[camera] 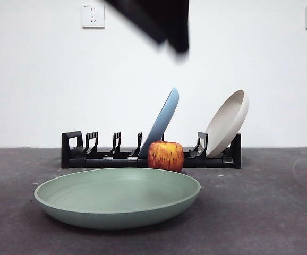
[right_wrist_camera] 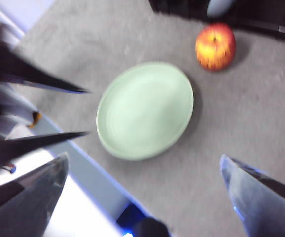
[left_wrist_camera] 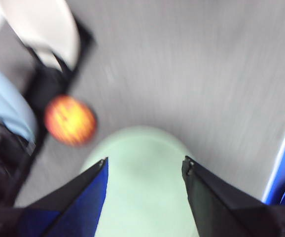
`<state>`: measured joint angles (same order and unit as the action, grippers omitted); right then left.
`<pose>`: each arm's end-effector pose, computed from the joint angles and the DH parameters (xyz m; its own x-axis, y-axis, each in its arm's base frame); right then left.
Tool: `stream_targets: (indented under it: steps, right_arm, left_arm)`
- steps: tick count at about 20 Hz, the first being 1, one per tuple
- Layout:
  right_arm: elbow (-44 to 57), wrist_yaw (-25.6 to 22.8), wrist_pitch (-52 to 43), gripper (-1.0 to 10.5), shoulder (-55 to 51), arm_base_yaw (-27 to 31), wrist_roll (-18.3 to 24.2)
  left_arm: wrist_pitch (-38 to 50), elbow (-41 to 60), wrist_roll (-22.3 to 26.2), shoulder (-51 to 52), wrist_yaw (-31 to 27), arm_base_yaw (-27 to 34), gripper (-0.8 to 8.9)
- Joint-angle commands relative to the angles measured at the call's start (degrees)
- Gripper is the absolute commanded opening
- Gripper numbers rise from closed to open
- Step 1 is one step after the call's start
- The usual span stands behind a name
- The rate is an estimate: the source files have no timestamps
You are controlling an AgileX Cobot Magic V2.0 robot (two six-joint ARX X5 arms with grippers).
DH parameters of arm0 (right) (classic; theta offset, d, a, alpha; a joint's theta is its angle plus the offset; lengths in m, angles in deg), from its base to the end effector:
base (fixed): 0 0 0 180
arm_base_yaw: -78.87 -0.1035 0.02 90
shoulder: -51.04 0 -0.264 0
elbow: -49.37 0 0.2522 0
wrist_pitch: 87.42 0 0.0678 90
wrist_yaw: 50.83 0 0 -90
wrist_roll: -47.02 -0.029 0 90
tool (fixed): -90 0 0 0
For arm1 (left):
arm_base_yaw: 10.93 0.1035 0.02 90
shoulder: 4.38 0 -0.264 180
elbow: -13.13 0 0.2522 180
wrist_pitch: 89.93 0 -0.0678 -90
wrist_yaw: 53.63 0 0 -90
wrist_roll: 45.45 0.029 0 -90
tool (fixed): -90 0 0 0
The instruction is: Take the green plate from the plate rack,put the plate on the table,take the apple from the table,put the apple in the plate
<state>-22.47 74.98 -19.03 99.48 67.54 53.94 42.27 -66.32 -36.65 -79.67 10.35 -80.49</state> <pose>0.1348 0.0443 0.3366 0.4474 0.6864 -0.5733 -0.6445 0.6919 0.3254 0.1071 -0.2508 0.3124 0.6382 -0.4562 -0.6202 0.7595 0.5052 0.4099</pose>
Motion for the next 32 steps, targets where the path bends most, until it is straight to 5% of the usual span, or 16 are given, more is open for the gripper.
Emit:
stream_targets:
  steps: [1, 4, 14, 23, 32]
  right_arm:
    - [-0.2, 0.0, -4.9, 6.9, 3.3, -1.6, -3.3]
    - [-0.2, -1.6, -13.8, 6.9, 9.4, -4.4, -6.1]
    - [-0.2, -26.9, -45.8, 6.9, 38.9, -18.9, -7.6]
    - [-7.3, -31.5, -54.2, 7.0, 57.0, -20.8, -9.5]
    - [-10.5, -33.1, -56.0, 6.8, 62.6, -20.5, -9.9]
  left_arm:
    - [-4.9, -5.5, -4.0, 3.6, 1.6, -0.2, 2.55]
    - [-10.6, -12.5, -5.7, 7.5, 0.4, -0.2, 2.52]
    - [-19.1, -21.0, -8.9, 16.6, 0.2, -0.1, 2.51]
    - [-23.2, -21.0, -8.9, 17.0, -0.7, -0.1, 2.51]
    - [-24.2, -21.0, -8.9, 17.0, -2.4, -0.1, 2.51]
